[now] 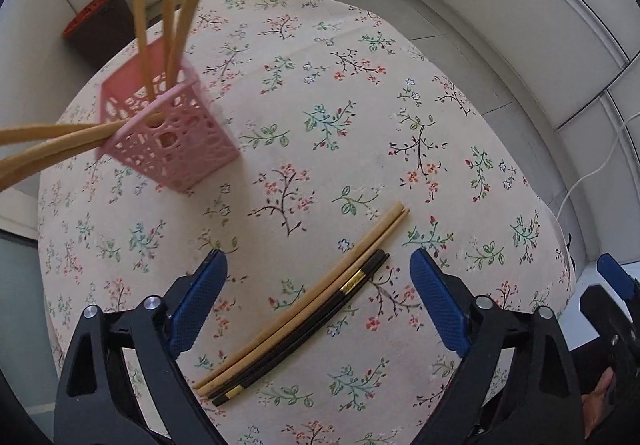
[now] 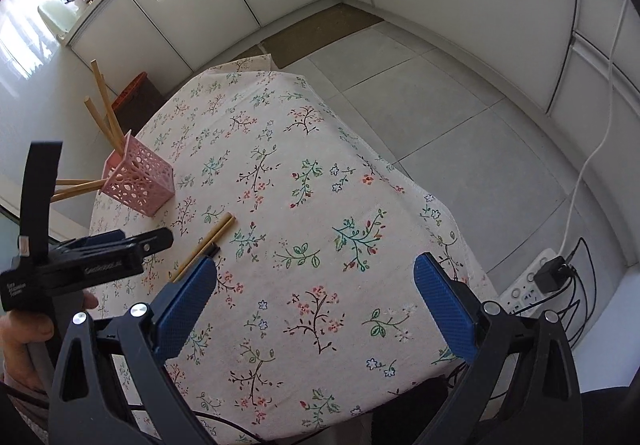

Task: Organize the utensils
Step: 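Withdraw both open grippers back over the remaining chopsticks, then lower the left gripper onto the pile and grasp a bamboo chopstick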

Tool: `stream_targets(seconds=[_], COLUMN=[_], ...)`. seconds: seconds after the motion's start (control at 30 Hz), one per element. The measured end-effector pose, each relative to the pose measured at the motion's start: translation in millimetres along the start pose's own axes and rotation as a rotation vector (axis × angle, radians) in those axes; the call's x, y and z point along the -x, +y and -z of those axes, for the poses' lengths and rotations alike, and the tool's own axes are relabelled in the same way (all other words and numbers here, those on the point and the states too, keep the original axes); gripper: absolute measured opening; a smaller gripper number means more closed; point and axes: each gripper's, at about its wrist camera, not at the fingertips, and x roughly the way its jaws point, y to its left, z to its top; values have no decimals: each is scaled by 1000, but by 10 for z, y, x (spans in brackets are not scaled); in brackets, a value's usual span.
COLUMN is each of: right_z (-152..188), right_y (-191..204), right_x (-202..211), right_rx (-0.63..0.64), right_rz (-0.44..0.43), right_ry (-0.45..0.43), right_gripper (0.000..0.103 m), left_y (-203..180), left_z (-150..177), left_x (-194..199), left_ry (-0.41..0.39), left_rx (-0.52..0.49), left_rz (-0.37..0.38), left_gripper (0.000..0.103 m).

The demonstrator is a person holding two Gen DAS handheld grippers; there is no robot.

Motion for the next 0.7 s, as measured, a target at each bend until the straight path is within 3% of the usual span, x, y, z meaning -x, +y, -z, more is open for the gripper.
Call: stream_targets(seconds=[0.07, 0.13, 0.33, 0.5, 0.6, 0.7], right_z=[-11, -19, -47, -42, -40, -40], right_y=[-39, -87, -181, -163, -146, -141], right_x=[-29, -49, -105, -132, -133, -154], right_rx=[-13, -30, -81, -79, -75, -80], right_rz=[-1, 0, -9, -17, -16, -14], right_ry=[12, 19, 42, 50, 52, 68], right_gripper=[96, 96, 96, 96, 96, 96], left_y=[-35, -73, -161, -159, -168, -229], left_z=[-77, -128, -180, -177, -184, -178], left_x=[-120, -223, -363, -476, -537, -602], left_ry=[29, 58, 88, 111, 126, 119], left_rx=[-1, -4, -30, -37, -36, -59], left_rz=[12, 26, 16, 11, 43, 24], left_gripper=[65, 57, 54, 45, 43, 32])
